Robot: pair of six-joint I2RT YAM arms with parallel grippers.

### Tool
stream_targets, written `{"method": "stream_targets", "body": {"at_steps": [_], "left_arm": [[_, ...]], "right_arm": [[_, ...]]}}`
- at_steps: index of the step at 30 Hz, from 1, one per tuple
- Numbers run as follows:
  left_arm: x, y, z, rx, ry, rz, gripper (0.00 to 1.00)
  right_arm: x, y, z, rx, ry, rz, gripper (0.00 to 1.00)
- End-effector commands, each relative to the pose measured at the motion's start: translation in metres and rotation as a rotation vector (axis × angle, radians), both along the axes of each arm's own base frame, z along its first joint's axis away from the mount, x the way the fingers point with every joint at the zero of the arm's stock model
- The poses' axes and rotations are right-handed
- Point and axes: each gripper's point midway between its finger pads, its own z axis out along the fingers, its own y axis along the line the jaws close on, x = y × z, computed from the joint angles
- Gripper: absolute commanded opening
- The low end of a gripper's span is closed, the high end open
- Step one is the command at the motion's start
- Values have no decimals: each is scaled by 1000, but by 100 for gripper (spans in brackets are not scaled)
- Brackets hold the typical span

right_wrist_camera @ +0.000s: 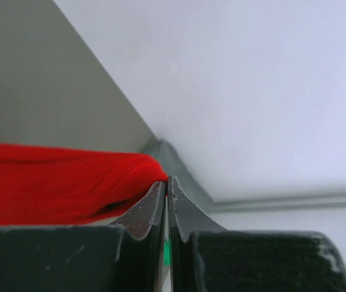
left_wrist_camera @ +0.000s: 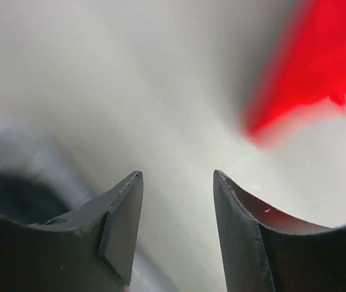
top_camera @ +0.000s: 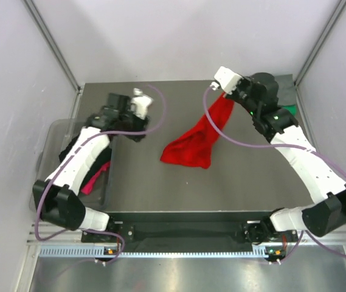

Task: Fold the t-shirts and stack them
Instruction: Flatten the tshirt out

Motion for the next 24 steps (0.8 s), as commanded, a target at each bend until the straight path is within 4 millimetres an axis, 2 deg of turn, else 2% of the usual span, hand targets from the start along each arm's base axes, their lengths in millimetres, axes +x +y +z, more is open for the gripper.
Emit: {"method": "stream_targets", "body": {"at_steps": [1, 2, 3, 4, 5, 6, 7, 9, 10, 11, 13, 14, 16, 17, 18, 21, 23, 24], "left_arm": [[-25, -55, -26, 98, 45, -261, 54], [-29, -63, -33, 108, 56, -293, 54], [-31, -71, -39, 118, 66, -327, 53], [-36, -87, -50, 130, 87, -382, 52], [-35, -96, -53, 133, 85, -403, 52], [-34, -103, -57, 140, 87, -417, 50], [-30, -110, -69, 154, 107, -430, 49], [-19, -128, -68, 149, 80, -441, 48], [-15, -135, -79, 156, 104, -446, 48], [-5, -143, -73, 140, 75, -446, 48], [3, -153, -82, 130, 86, -446, 49], [8, -161, -78, 107, 79, -445, 49], [9, -169, -89, 97, 116, -451, 49], [11, -173, -87, 92, 119, -447, 49], [11, -173, -97, 107, 146, -444, 50], [14, -177, -106, 120, 152, -444, 50], [17, -181, -105, 107, 158, -430, 50], [12, -183, -113, 100, 205, -440, 50]], "right_arm": [[1, -24, -47, -6, 82, -46, 0], [2, -35, -59, -7, 106, -70, 0], [-1, -38, -80, -20, 151, -74, 0], [-4, -39, -92, -20, 184, -78, 0], [-8, -41, -107, -26, 213, -82, 0], [-10, -41, -111, -19, 222, -86, 0], [-11, -42, -115, -1, 233, -94, 0], [-14, -43, -120, 11, 249, -104, 0], [-16, -43, -121, 27, 255, -112, 0], [-17, -44, -121, 32, 255, -113, 0], [-20, -45, -122, 39, 261, -118, 0], [-21, -47, -123, 39, 264, -120, 0], [-21, -48, -126, 35, 270, -123, 0], [-22, -50, -128, 35, 274, -125, 0], [-22, -51, -129, 37, 276, -127, 0], [-22, -50, -132, 49, 286, -124, 0], [-21, -49, -133, 58, 292, -120, 0], [-22, -49, -134, 64, 297, -123, 0]]}}
